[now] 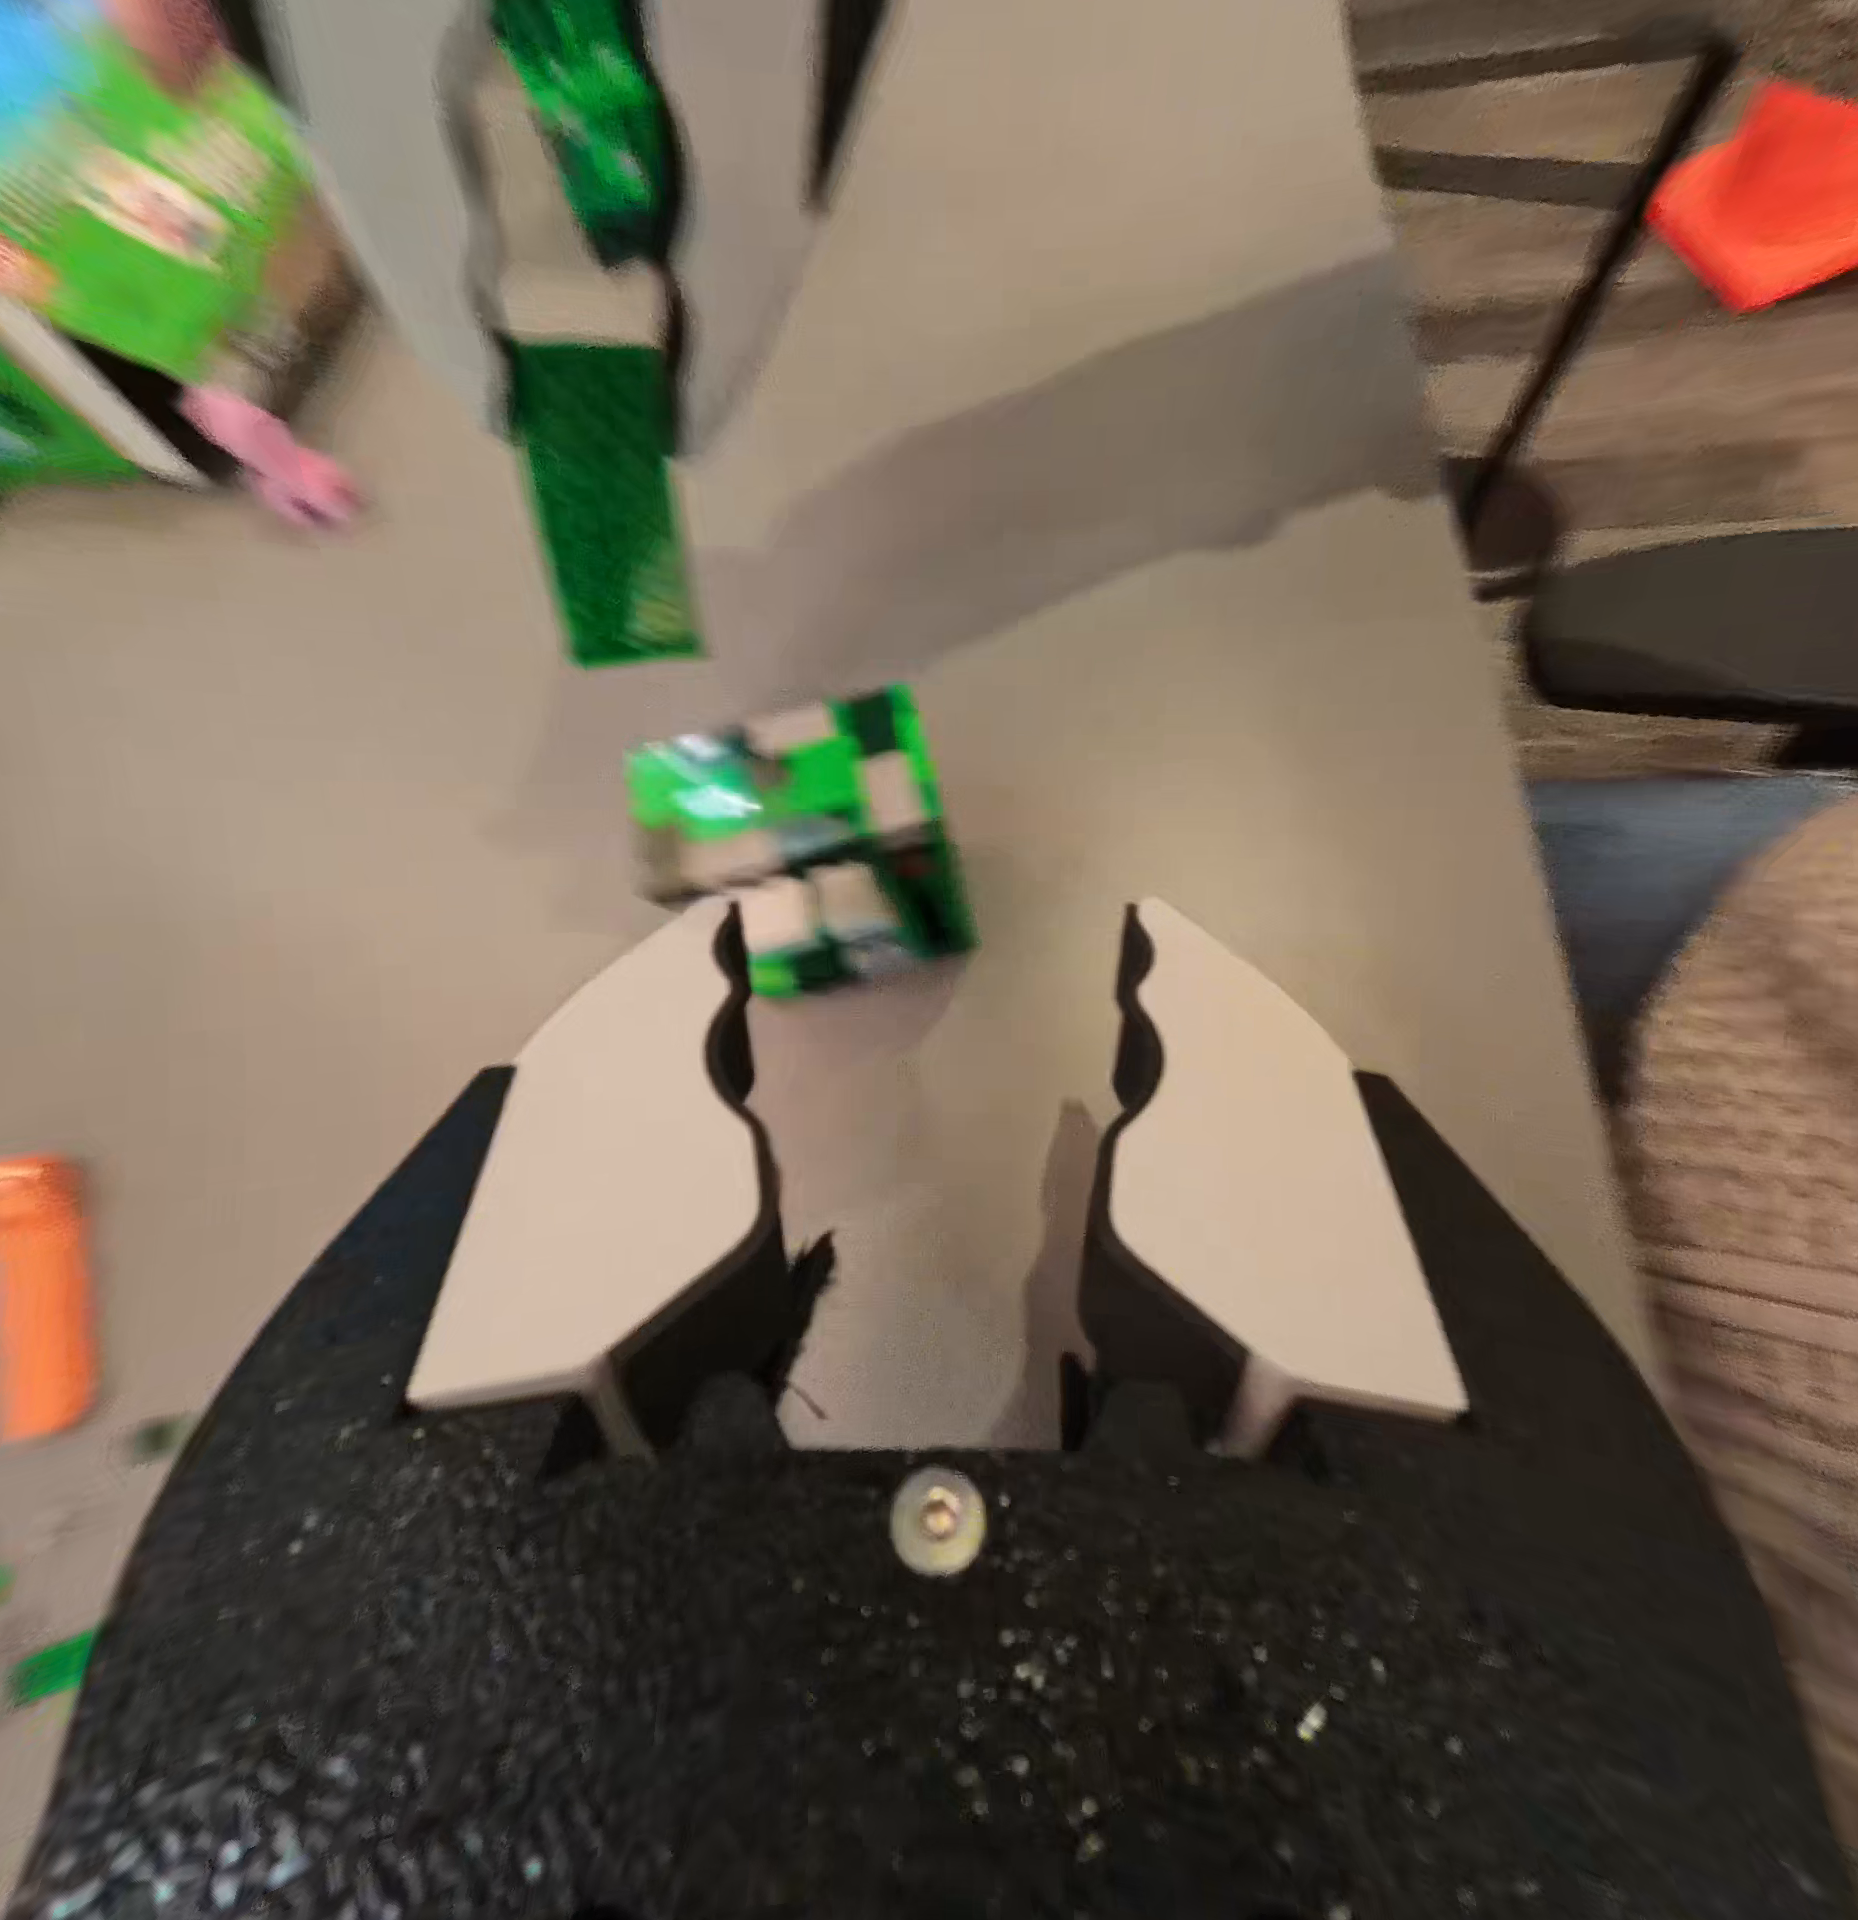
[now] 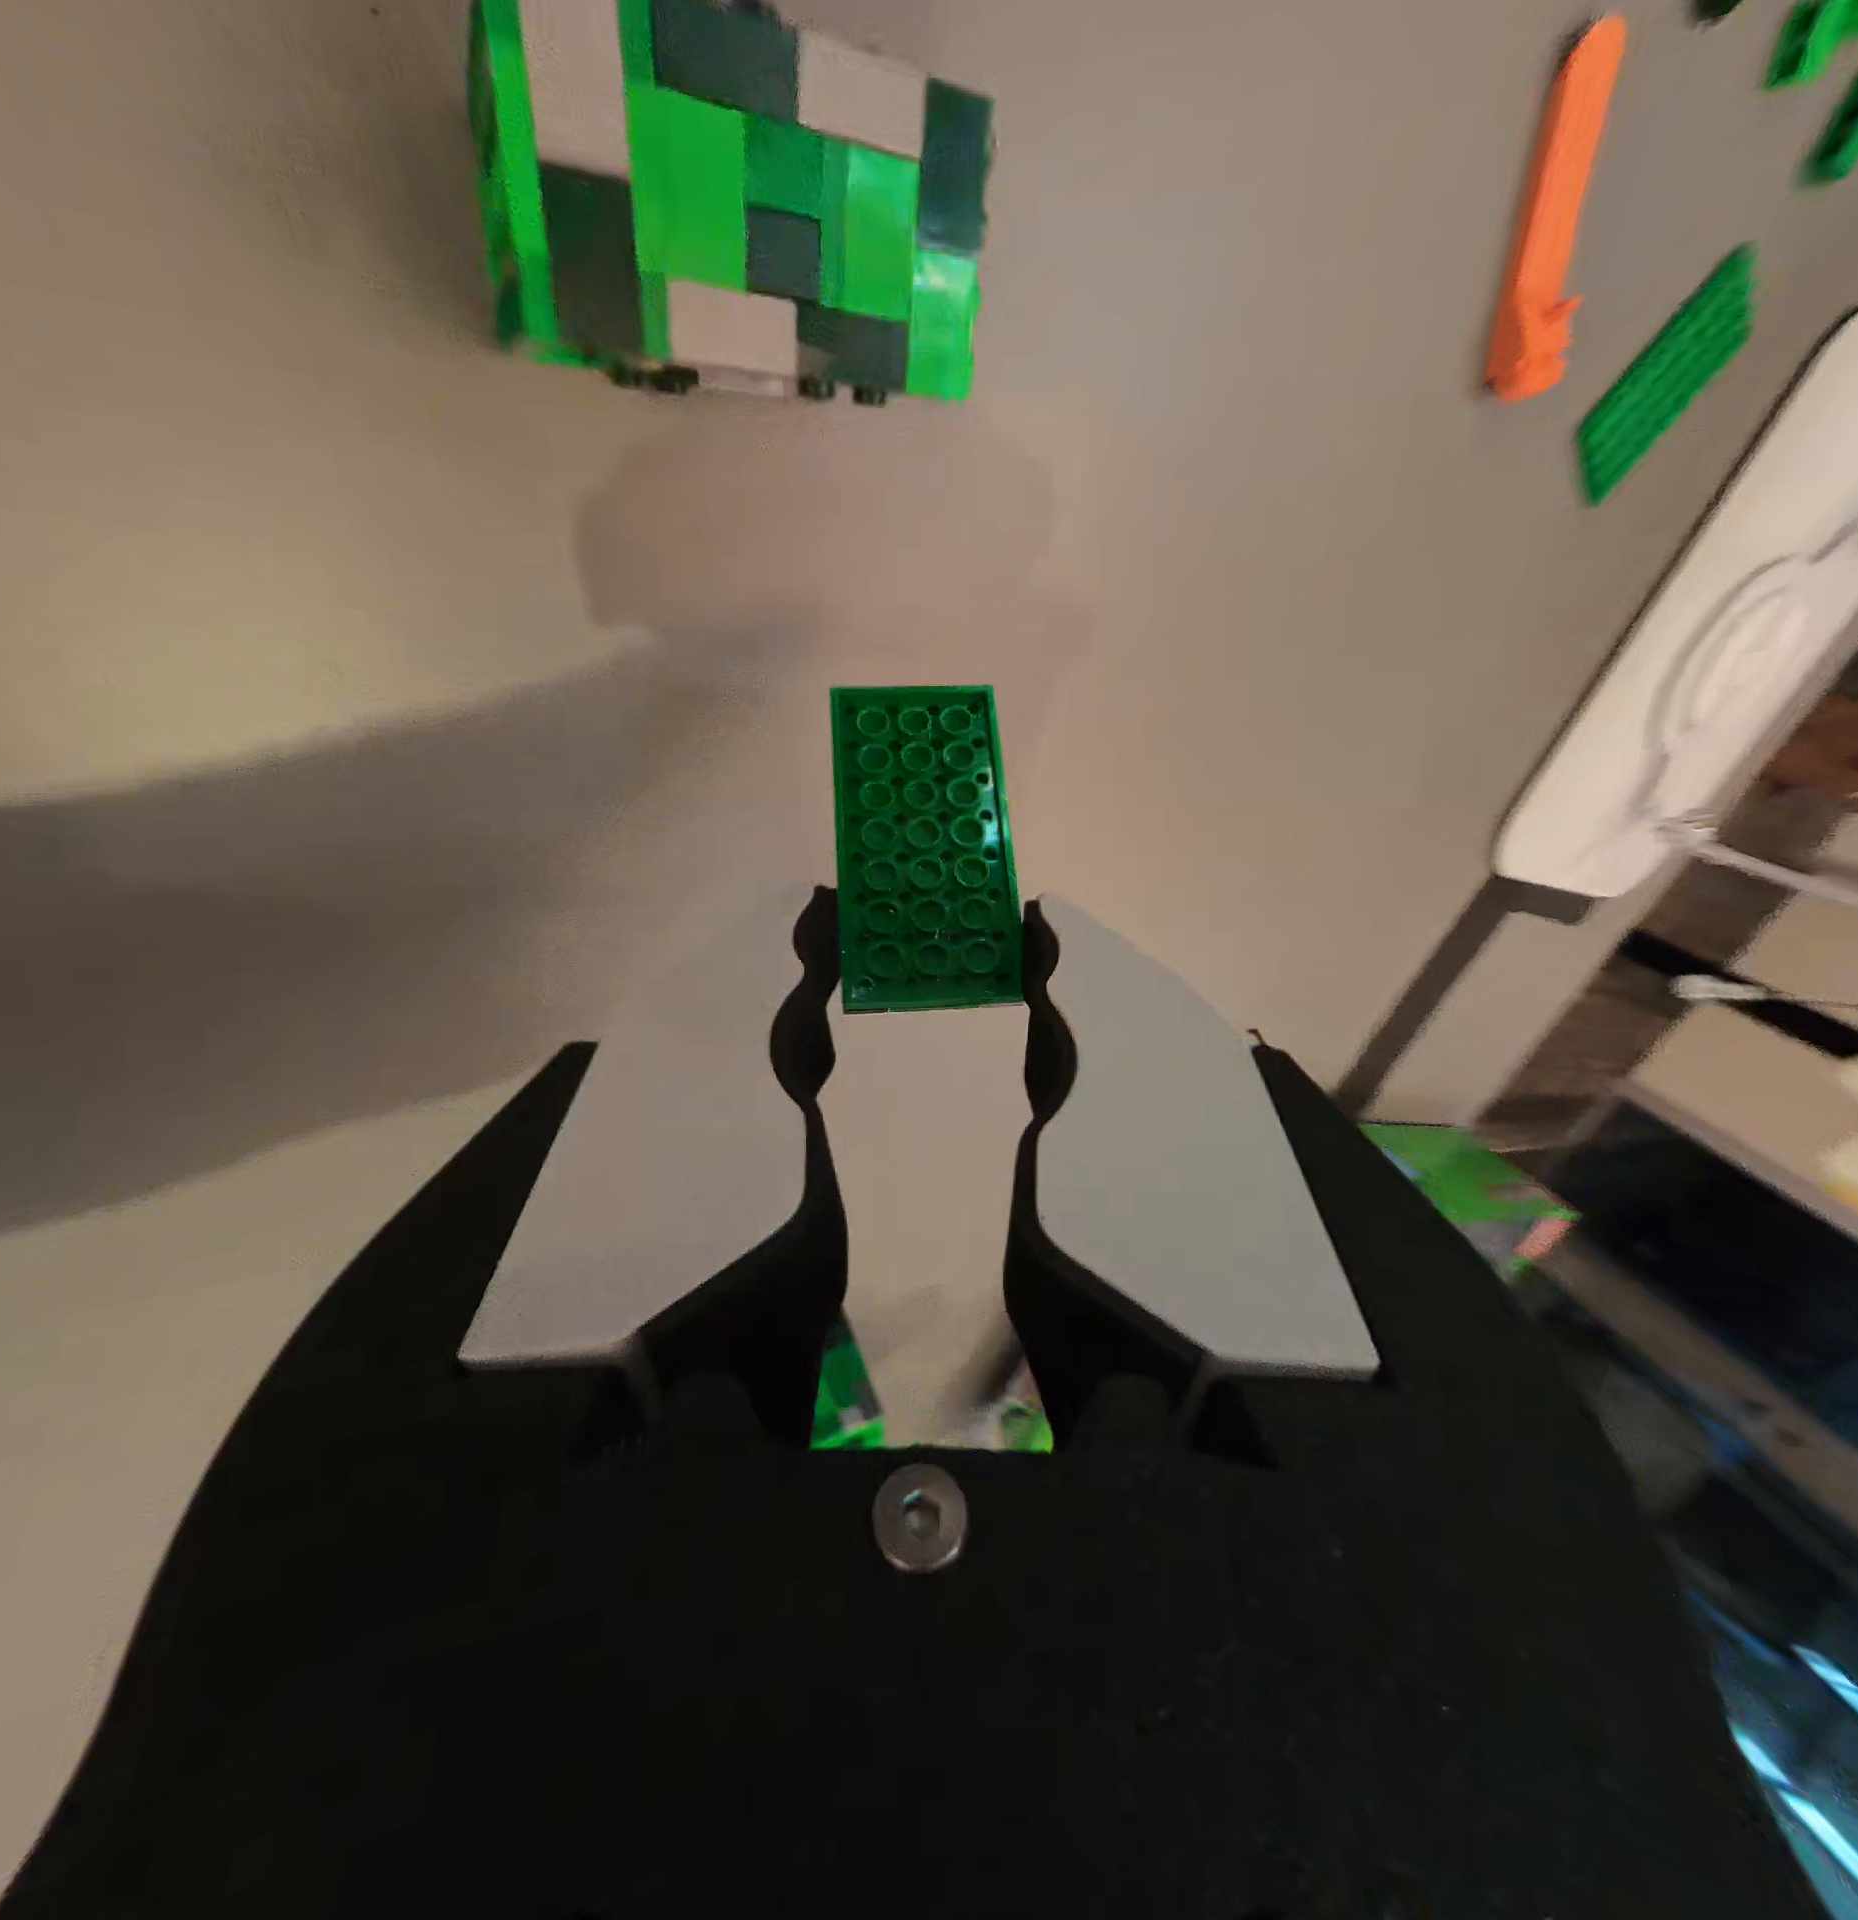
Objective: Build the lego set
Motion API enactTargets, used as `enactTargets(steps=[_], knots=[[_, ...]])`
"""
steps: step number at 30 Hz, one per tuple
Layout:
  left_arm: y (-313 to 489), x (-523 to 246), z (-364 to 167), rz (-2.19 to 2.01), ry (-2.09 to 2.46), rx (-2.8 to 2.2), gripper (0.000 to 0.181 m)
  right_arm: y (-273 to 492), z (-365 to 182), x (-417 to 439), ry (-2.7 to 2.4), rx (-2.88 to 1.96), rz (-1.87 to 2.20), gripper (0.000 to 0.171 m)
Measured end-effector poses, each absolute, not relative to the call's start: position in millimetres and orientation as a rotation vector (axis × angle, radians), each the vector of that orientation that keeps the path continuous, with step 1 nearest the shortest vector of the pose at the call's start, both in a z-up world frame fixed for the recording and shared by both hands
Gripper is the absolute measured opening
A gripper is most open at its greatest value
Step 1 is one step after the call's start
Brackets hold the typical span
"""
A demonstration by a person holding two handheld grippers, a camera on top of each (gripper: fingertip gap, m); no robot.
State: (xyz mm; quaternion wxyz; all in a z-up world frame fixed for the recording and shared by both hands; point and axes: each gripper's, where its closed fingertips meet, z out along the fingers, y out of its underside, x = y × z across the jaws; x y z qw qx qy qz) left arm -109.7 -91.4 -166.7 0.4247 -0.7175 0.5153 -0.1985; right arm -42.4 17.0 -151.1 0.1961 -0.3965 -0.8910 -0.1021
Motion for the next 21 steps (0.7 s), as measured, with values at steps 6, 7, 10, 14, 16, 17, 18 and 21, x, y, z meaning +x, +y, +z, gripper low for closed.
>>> enactTargets(steps=[6, 7, 10, 14, 16, 17, 18, 21], knots=[[-28.5, -114.6, -81.3, -0.442, 0.973, -1.535, 0.044, -11.3, -99.4, -67.7, -2.396, -0.649, -0.509, 0.033], [-26.0, -107.3, -82.4, -0.451, 0.999, -1.543, 0.049, -18.9, -93.0, -73.1, -2.378, -0.569, -0.538, 0.033], [-17.9, -92.7, -90.8, -0.349, 1.075, -1.522, 0.048, -37.7, -80.5, -84.0, -2.344, -0.408, -0.588, 0.033], [-18.2, -86.9, -97.2, -0.258, 1.134, -1.458, 0.024, -39.5, -75.5, -86.9, -2.294, -0.433, -0.570, 0.033], [-13.1, -93.5, -89.7, -0.254, 1.046, -1.427, 0.007, -29.3, -64.8, -87.9, -2.172, -0.584, -0.469, 0.035], [-10.4, -97.1, -87.8, -0.266, 1.008, -1.421, 0.007, -25.5, -59.2, -88.1, -2.091, -0.699, -0.352, 0.036], [-7.9, -100.5, -88.0, -0.284, 0.978, -1.427, 0.006, -23.9, -54.8, -88.2, -2.008, -0.812, -0.198, 0.038], [-4.5, -107.5, -86.4, -0.375, 0.906, -1.401, 0.006, -19.6, -47.4, -87.0, -1.730, -1.068, 0.269, 0.041]])
